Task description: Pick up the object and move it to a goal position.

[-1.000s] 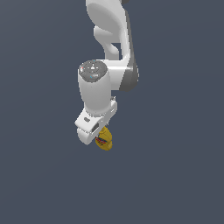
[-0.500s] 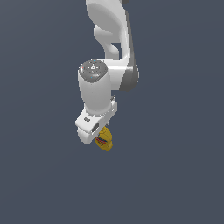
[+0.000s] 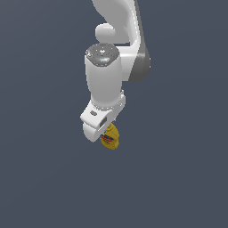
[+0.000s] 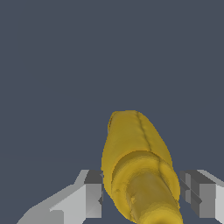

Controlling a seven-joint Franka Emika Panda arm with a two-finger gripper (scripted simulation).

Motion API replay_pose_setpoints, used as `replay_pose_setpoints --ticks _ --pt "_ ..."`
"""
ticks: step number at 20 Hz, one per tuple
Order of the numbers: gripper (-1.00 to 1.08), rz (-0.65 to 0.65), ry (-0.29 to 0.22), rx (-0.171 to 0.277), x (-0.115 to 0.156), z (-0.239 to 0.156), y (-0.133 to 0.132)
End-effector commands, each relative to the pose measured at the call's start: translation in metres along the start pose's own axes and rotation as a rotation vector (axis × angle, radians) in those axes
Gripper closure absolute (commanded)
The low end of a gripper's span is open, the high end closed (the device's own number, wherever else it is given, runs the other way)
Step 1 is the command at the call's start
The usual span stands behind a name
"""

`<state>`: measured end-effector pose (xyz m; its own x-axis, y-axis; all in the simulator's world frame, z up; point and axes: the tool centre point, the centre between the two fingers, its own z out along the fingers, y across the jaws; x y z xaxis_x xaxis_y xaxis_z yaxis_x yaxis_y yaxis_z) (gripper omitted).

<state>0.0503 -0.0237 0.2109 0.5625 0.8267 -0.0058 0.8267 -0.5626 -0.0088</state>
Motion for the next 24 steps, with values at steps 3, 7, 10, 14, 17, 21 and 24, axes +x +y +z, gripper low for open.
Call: replay_pose_setpoints --ticks 3,7,10,14,17,21,24 --pt "1.08 -0.001 0.005 -0.009 0.017 -0.044 -0.009" --pt "1.08 -0.001 0.005 -0.009 0.032 -0.084 -0.020" --pt "1.08 -0.001 0.005 -0.009 0.044 -0.114 -0.028" --pt "1.08 -0.001 0.005 -0.009 0.060 -0.154 -0.039" --pt "1.08 -0.001 0.005 -0.009 0.072 -0.181 -0.046" --pt "1.08 0.000 0.005 -0.009 0.084 -0.211 -0.053" --pt "1.08 0.000 0.005 -0.009 0.092 -0.230 -0.057"
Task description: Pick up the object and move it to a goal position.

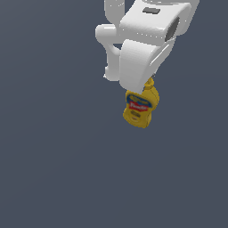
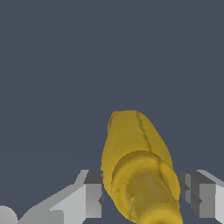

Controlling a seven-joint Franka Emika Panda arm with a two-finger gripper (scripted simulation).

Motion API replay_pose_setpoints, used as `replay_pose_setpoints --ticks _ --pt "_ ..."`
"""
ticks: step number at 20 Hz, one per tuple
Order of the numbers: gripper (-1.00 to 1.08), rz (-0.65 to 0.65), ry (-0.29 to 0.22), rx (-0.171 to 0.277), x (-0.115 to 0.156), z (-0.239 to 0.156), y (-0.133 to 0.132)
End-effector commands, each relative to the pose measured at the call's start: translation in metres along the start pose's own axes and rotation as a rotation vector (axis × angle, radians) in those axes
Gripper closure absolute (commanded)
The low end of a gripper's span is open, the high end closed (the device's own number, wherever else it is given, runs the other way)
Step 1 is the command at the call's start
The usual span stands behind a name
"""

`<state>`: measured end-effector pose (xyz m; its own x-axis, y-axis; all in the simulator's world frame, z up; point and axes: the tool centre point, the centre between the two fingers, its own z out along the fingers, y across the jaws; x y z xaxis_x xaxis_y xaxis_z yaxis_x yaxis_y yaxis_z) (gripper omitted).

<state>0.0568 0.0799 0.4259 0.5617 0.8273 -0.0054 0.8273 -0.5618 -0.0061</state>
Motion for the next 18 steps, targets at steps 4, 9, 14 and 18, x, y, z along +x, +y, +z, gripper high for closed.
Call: replay_pose_setpoints --ticks 4,9,14,18 --pt "1.08 0.001 0.005 -0.006 0.013 -0.035 -0.007" --pt "1.08 0.001 0.006 -0.006 0.022 -0.056 -0.011" --pt "1.08 0.001 0.006 -0.006 0.028 -0.069 -0.014" --pt "1.08 0.001 0.006 -0.006 0.031 -0.075 -0.015"
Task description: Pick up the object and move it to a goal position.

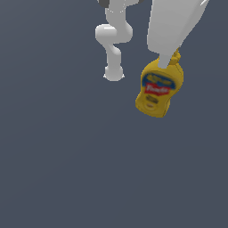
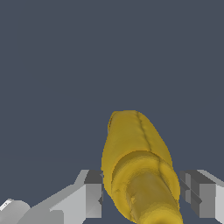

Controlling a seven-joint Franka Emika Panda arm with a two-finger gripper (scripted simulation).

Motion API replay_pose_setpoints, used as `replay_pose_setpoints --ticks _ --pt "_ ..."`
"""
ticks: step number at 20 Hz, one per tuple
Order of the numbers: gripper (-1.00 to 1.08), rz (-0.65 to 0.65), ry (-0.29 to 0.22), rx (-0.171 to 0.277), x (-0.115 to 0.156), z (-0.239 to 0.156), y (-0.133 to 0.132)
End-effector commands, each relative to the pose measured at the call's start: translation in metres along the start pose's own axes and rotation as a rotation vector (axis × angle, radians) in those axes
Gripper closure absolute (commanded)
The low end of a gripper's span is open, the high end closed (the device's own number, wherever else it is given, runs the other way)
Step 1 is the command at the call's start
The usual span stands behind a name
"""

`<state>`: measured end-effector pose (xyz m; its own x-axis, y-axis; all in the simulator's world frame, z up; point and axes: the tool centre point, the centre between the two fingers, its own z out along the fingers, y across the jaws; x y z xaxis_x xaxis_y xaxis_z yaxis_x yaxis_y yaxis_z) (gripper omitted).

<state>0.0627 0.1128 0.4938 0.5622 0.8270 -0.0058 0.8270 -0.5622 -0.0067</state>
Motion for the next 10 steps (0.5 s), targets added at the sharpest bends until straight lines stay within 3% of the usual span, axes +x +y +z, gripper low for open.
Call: replay_pose_setpoints --ticks 1,10 --pt "1.08 0.000 0.006 -0.007 0.0010 -0.0084 -0.0009" --pt "1.08 0.000 0.006 -0.007 0.0029 -0.0123 -0.0014"
